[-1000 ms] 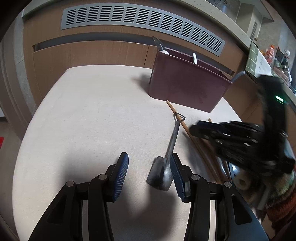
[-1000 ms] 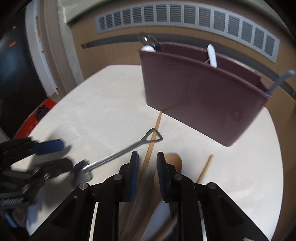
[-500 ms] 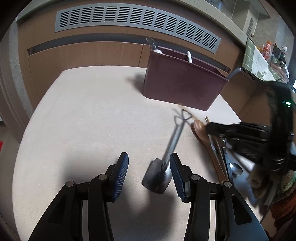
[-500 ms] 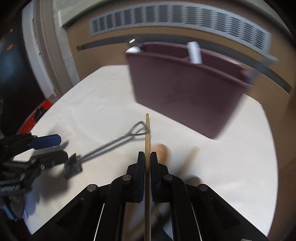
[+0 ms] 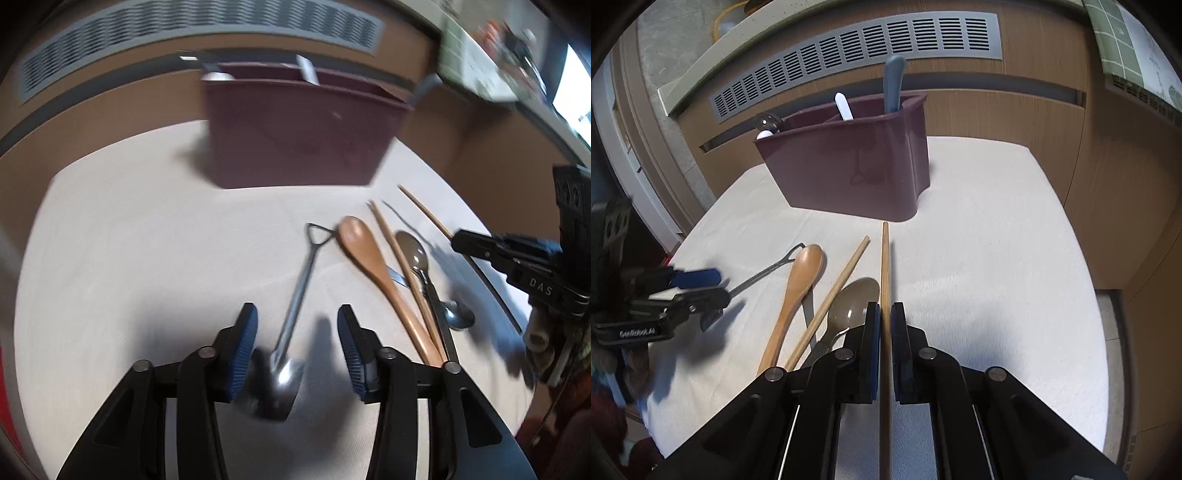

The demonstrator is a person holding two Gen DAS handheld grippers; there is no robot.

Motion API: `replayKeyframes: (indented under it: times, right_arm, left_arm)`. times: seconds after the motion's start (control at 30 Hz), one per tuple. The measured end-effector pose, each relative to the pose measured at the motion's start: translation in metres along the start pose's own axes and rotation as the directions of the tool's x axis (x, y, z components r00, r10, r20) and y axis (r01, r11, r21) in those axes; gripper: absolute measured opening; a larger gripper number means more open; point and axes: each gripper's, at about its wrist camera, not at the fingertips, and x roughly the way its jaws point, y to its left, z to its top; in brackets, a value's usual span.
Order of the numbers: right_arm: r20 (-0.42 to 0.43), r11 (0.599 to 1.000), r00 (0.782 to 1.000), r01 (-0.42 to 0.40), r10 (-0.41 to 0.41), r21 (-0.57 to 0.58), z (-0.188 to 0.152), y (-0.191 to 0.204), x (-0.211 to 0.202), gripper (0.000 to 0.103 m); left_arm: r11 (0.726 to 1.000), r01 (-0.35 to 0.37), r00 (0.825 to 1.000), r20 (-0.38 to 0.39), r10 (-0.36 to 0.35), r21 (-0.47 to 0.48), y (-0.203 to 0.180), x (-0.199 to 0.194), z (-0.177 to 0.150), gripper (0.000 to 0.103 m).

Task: Organize utensils
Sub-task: 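Grasp the metal shovel-shaped spatula with the left gripper while the right holds the chopstick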

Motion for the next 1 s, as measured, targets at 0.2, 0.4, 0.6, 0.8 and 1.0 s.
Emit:
replayKeyframes:
  times: [0.2,0.4,0.6,0.8,1.0]
  right_arm:
    - [0.023,1.000,1.000,-0.008,0.008,0.001,-0.001,0.001,-0.005,0.005]
    - [0.027,1.000,1.000,-0.012,0.012,0.000,-0.001,0.002,-0.003,0.005]
    - [0.042,0.998,0.998,-0.056,0.056,-0.008,0.000,0.008,-0.008,0.005]
    - [0.045,0.996,0.996,-0.079,0.081,-0.030,0.001,0.014,-0.012,0.005]
    - [0.050,0.996,0.996,-0.073,0.076,-0.060,0.001,0.025,-0.014,0.005]
  left_arm:
    - [0.987,-0.093,0.993,-0.063,0.102,0.130,-0.012,0.021,0.018,0.019]
    - [0.981,-0.106,0.989,-0.090,0.121,0.162,-0.022,0.034,0.028,0.013]
    - [0.998,-0.063,0.997,0.031,0.064,-0.015,-0.011,0.010,0.030,0.006]
    - [0.972,0.037,0.961,0.275,0.030,-0.234,0.005,-0.050,0.011,0.004]
    - [0.957,0.061,0.929,0.367,0.050,-0.284,0.016,-0.084,-0.009,0.002]
